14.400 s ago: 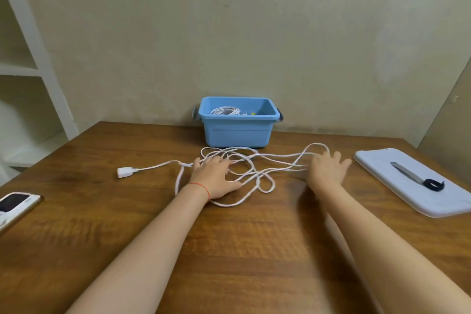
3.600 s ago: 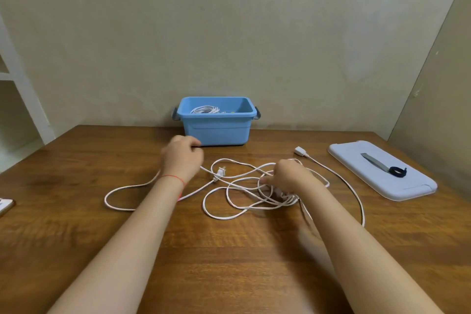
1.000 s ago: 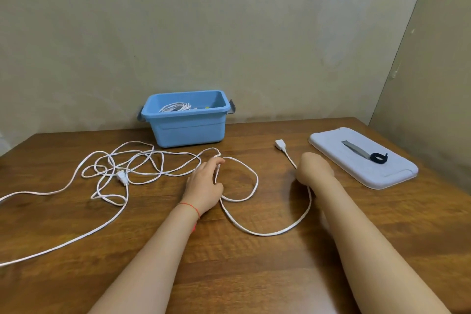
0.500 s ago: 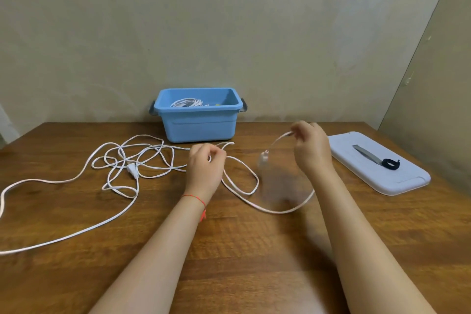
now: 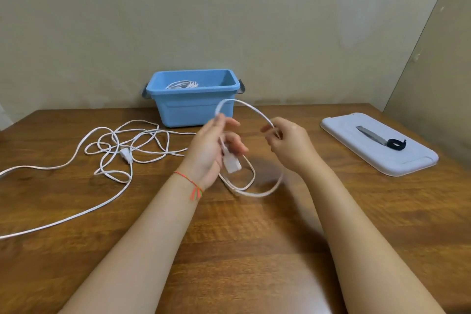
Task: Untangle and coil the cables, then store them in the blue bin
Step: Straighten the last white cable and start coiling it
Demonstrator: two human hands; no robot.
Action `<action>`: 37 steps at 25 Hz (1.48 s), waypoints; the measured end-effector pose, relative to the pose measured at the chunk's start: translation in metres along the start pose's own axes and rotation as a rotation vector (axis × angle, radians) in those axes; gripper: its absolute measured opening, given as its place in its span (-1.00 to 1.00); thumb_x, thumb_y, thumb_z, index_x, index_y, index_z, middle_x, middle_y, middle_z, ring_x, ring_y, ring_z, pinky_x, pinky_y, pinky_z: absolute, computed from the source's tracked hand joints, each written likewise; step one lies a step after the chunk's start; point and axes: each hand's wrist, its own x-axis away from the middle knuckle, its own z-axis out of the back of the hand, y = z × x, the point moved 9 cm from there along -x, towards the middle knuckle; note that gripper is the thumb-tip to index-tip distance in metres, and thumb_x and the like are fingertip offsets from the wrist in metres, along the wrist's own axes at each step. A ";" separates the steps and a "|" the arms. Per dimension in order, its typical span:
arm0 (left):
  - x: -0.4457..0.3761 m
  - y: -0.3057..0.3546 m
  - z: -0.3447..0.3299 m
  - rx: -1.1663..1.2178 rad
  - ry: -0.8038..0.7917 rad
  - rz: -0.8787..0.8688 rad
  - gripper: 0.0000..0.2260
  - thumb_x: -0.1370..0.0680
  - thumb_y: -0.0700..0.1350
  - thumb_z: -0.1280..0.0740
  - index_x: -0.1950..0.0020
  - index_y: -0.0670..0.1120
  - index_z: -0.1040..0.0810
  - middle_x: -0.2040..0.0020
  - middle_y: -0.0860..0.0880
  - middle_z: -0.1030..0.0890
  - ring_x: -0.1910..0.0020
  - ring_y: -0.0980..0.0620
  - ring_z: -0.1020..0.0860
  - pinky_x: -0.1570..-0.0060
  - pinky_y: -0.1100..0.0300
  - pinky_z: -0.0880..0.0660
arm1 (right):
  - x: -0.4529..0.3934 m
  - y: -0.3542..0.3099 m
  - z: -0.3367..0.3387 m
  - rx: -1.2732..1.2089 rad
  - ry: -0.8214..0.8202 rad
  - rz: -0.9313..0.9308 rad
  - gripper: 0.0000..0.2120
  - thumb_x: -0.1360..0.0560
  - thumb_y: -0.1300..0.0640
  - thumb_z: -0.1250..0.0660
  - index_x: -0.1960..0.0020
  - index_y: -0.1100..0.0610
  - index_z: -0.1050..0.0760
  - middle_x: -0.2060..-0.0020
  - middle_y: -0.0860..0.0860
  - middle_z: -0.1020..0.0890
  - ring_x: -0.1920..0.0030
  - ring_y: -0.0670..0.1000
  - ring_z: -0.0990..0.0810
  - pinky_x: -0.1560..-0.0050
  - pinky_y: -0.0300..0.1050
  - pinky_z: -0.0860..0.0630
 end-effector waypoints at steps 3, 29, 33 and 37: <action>-0.004 -0.003 0.034 0.430 0.260 0.077 -0.68 -0.70 0.04 -0.12 0.01 -0.14 -0.53 0.42 -0.04 -0.46 0.46 0.06 -0.53 0.10 0.04 -0.57 | 0.005 0.021 -0.007 0.076 -0.236 -0.167 -0.93 -0.56 0.14 -0.33 0.09 0.11 -0.55 0.22 0.03 -0.65 0.30 0.01 -0.63 0.31 -0.10 -0.58; 0.008 -0.014 -0.006 0.090 0.061 0.061 -0.84 -0.59 -0.41 -0.20 0.06 -0.26 -0.55 0.26 -0.15 -0.68 0.32 0.05 -0.67 0.36 0.36 -0.54 | 0.033 -0.018 -0.071 -1.276 -0.401 -0.474 -0.78 -0.64 0.07 -0.25 0.05 0.19 -0.54 0.42 -0.01 -0.43 0.46 -0.08 -0.39 0.24 -0.17 -0.46; 0.010 -0.023 -0.013 -0.005 -0.005 0.154 -0.92 -0.59 -0.35 -0.27 0.00 -0.20 -0.51 0.19 -0.16 -0.69 0.34 0.03 -0.67 0.36 0.30 -0.56 | 0.022 -0.010 -0.060 -1.144 -0.285 -0.381 -0.77 -0.66 0.09 -0.21 0.09 0.16 -0.54 0.32 0.02 -0.57 0.38 -0.06 -0.54 0.27 -0.16 -0.49; 0.010 -0.019 0.013 0.048 0.235 0.221 -0.81 -0.60 -0.05 -0.30 -0.12 -0.13 -0.47 -0.01 -0.17 -0.60 0.11 -0.07 -0.65 0.15 0.10 -0.55 | 0.014 -0.014 -0.048 -1.178 -0.269 -0.261 -0.73 -0.69 0.10 -0.11 0.14 0.15 -0.42 0.42 0.04 -0.44 0.38 0.02 -0.46 0.17 -0.07 -0.51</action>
